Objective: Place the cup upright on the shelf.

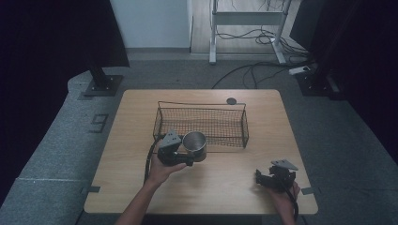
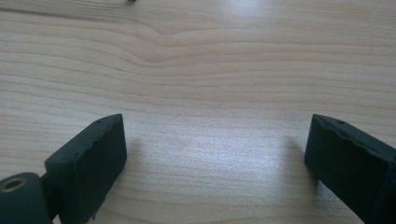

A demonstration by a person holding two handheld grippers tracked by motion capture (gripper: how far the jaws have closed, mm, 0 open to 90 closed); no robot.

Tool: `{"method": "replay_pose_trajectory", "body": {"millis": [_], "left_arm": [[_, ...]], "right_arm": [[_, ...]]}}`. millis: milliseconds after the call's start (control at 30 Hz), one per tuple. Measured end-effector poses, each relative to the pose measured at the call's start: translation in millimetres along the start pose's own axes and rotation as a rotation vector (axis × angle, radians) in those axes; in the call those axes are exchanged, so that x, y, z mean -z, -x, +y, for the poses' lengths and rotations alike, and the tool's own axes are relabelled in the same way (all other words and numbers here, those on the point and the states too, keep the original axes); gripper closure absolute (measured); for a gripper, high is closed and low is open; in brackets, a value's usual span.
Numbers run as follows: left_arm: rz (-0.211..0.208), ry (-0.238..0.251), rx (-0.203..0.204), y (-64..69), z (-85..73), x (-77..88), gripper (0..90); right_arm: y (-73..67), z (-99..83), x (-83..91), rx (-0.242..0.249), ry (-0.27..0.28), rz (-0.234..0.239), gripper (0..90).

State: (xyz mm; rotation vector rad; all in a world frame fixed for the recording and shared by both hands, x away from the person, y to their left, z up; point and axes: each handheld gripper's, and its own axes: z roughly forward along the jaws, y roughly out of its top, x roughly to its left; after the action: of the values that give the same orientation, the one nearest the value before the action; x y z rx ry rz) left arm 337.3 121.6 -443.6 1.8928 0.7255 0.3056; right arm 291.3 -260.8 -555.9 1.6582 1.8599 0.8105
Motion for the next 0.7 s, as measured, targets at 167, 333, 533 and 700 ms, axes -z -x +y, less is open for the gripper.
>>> {"method": "replay_pose_trajectory", "body": {"millis": [167,333,533,700], "left_arm": [[0.006,-0.008,0.009,-5.0,1.3,-1.0,19.0],[0.009,-0.002,0.011,-8.6,4.5,-0.3,19.0],[0.017,0.008,0.022,-15.4,6.5,-0.8,19.0],[0.010,0.017,0.029,-19.0,9.3,-2.1,18.9]], "right_arm": [[0.0,0.0,0.0,0.000,0.000,0.000,5.4],[0.0,0.0,0.0,0.000,0.000,0.000,5.4],[0.0,0.0,0.0,-0.001,0.000,0.000,5.4],[-0.1,0.1,-0.1,-0.003,0.000,-0.001,5.4]]}}
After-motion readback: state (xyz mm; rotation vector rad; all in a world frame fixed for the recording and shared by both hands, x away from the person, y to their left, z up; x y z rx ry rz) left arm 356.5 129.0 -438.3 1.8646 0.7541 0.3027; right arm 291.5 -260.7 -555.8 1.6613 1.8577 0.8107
